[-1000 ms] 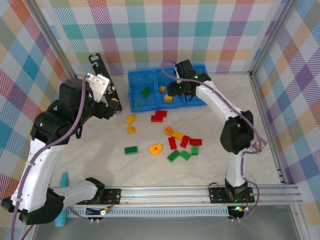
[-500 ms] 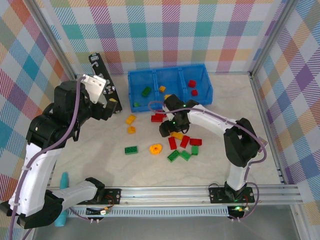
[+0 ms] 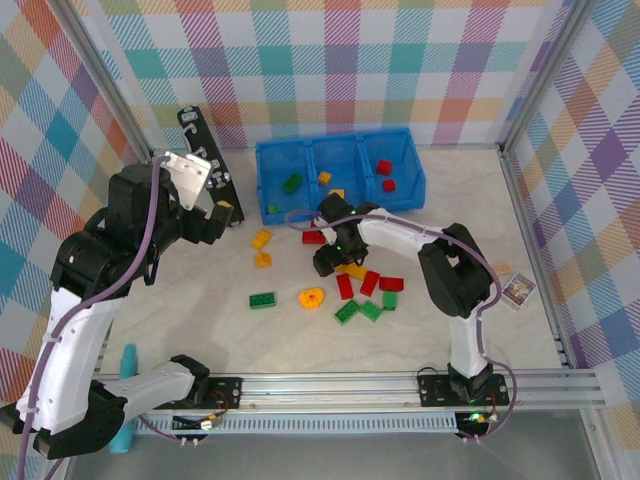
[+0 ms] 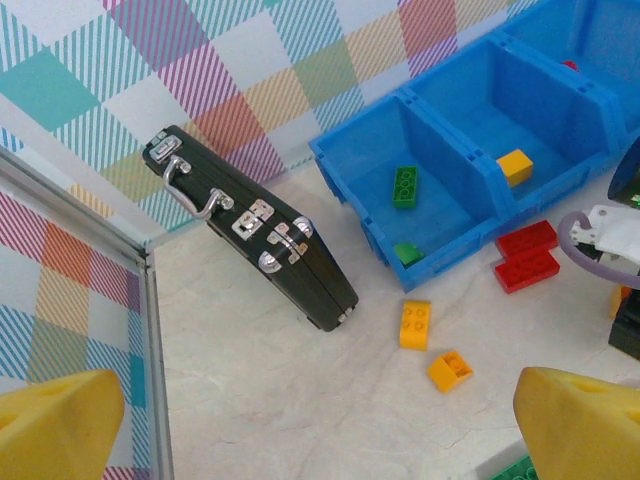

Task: Sort the legos into containers by color
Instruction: Pick up the lego from the center of the table.

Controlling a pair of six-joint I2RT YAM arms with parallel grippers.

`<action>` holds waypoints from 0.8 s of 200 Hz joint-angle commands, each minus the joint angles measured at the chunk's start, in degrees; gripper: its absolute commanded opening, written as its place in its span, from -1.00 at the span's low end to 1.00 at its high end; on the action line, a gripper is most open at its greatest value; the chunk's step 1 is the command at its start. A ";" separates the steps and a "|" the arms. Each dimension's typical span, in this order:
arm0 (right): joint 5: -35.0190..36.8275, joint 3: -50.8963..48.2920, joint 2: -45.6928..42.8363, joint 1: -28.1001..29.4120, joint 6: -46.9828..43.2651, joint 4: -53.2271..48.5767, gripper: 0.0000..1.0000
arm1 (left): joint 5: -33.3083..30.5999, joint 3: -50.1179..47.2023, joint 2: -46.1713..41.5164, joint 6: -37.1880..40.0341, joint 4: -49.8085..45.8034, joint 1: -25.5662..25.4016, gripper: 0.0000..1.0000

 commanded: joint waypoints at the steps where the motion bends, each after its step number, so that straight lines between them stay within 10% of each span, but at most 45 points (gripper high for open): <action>1: 1.77 2.86 1.40 0.18 -1.68 -1.83 0.52 | -0.90 1.60 -0.63 -1.23 -1.73 -0.04 1.00; 160: 6.37 12.90 -1.52 -6.06 -1.00 -11.59 -0.34 | -0.52 4.80 2.63 -2.13 -3.04 -0.05 1.00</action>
